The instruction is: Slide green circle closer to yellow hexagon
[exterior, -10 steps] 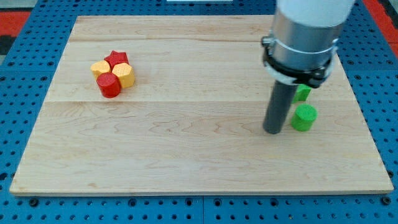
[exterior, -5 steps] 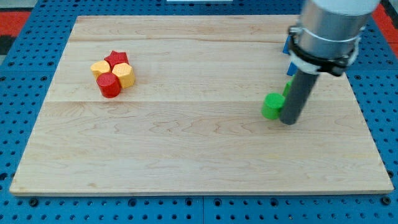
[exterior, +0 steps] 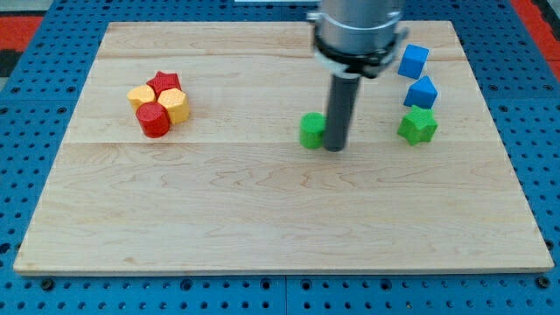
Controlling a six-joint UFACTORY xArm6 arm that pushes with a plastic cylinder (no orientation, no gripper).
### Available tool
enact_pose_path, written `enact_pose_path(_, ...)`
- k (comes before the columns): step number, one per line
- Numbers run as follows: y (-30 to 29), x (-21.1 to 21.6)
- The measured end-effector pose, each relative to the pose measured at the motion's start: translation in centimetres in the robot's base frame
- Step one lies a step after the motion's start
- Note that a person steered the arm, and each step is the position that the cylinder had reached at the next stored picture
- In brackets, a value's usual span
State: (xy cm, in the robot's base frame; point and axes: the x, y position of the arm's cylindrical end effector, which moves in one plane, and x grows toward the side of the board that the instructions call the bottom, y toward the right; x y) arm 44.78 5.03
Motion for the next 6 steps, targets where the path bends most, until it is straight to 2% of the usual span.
enact_pose_path(1, -1.5, -0.3)
enact_pose_path(2, 3.0, -0.7)
enact_pose_path(3, 2.0, -3.1)
enact_pose_path(5, -3.5, -3.5)
enact_pose_path(6, 0.2, -2.1)
